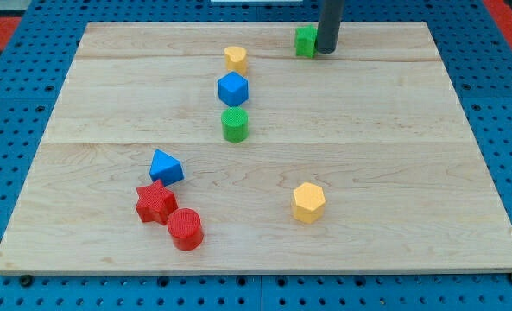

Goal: Push the yellow hexagon left of the green circle

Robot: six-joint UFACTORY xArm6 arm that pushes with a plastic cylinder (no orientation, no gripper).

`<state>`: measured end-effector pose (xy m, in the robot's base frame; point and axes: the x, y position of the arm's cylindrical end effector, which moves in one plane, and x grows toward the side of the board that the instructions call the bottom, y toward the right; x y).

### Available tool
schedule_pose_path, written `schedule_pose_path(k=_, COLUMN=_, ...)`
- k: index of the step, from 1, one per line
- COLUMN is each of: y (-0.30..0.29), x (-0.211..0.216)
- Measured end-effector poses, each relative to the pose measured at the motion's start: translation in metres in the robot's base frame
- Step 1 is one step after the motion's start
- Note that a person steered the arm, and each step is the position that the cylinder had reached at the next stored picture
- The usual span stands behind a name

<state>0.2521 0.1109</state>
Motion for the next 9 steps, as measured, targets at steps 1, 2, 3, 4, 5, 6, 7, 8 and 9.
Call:
schedule_pose_path(k=1, y=0.003, x=0.000)
schedule_pose_path(k=2, y=0.040, x=0.055)
schedule_pose_path(k=3, y=0.076, x=0.141)
schedule_pose_path(k=4, y=0.086, x=0.224)
schedule_pose_path(k=5, y=0.050, x=0.266)
schedule_pose_path(k=6, y=-0.004, x=0.281)
schedule_pose_path(k=7, y=-0.019, x=0.308)
schedule_pose_path(k=8, y=-0.071, x=0.305)
schedule_pose_path(k=9, y=-0.120, x=0.265)
